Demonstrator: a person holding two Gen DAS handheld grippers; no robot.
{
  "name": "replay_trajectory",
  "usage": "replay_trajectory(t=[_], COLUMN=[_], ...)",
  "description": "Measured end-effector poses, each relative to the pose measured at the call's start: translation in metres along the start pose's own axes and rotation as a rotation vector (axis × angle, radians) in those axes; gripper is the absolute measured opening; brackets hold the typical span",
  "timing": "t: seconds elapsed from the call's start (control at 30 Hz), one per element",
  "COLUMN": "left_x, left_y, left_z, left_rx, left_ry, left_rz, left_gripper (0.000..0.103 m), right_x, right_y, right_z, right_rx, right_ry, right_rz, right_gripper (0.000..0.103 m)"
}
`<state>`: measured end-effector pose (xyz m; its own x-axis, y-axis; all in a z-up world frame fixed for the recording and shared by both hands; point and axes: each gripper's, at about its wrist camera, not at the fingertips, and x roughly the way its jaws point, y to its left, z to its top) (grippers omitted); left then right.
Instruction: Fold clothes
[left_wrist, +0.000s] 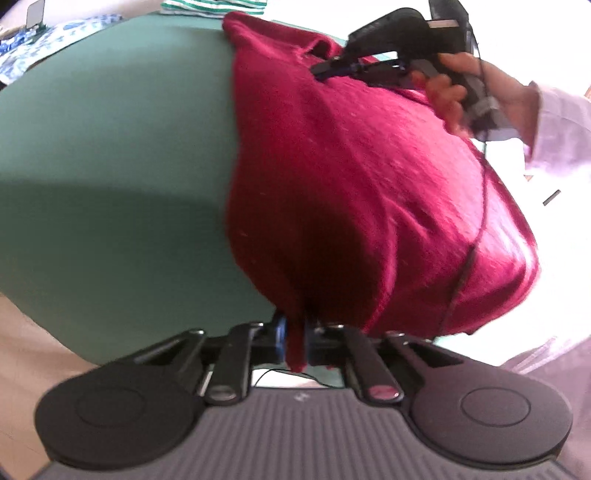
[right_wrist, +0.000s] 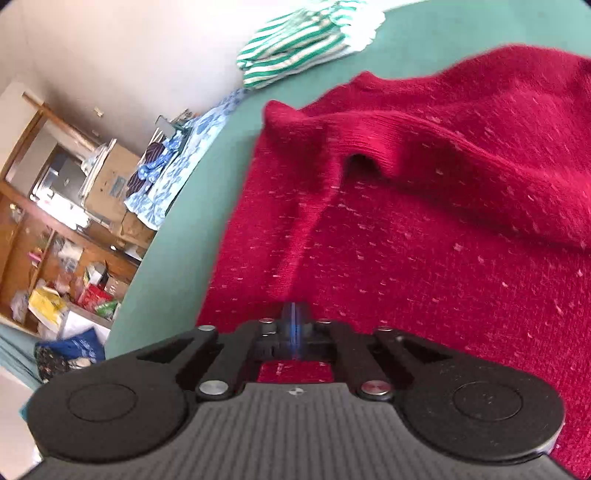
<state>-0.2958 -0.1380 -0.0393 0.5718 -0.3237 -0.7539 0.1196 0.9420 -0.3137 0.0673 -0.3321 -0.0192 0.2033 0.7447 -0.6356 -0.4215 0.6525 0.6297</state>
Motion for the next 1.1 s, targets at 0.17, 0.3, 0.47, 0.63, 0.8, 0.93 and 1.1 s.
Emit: replay_trajectory(t=[0.17,0.3,0.47,0.63,0.8,0.93,1.1], left_x=[-0.024,-0.037,-0.036,-0.050,-0.052,-0.046,-0.041], left_y=[-0.008,-0.003,0.003,-0.018,-0.014,-0.008,-0.013], left_z=[-0.013,-0.021,-0.024,-0.026,-0.031,-0.025,-0.023], left_rx=[0.006,-0.014,-0.051,-0.029,-0.030,-0.045,-0.024], left_ry=[-0.021,-0.017,-0.020,-0.050,-0.033,-0.022,0.009], left_rz=[-0.001,0.023,0.060,0.050,0.103,0.134,0.154], left_gripper=[0.000,0.000,0.000,0.000,0.000,0.002,0.005], right_x=[-0.028,-0.038,-0.030,-0.039,-0.042,-0.056,-0.038], right_y=[0.021,0.056,0.069,0.067,0.065,0.080,0.095], right_z=[-0.021,-0.071,-0.121,-0.134,-0.132,-0.107,-0.087], right_rx=[-0.104,-0.266,-0.282,-0.295,-0.322,-0.442,-0.450], right_ry=[0.070,0.293,0.376,0.374,0.421,0.313,0.220], right_rz=[0.082,0.184,0.209,0.198,0.200,0.143,0.285], right_gripper=[0.024,0.034,0.035,0.007,0.007,0.033,0.037])
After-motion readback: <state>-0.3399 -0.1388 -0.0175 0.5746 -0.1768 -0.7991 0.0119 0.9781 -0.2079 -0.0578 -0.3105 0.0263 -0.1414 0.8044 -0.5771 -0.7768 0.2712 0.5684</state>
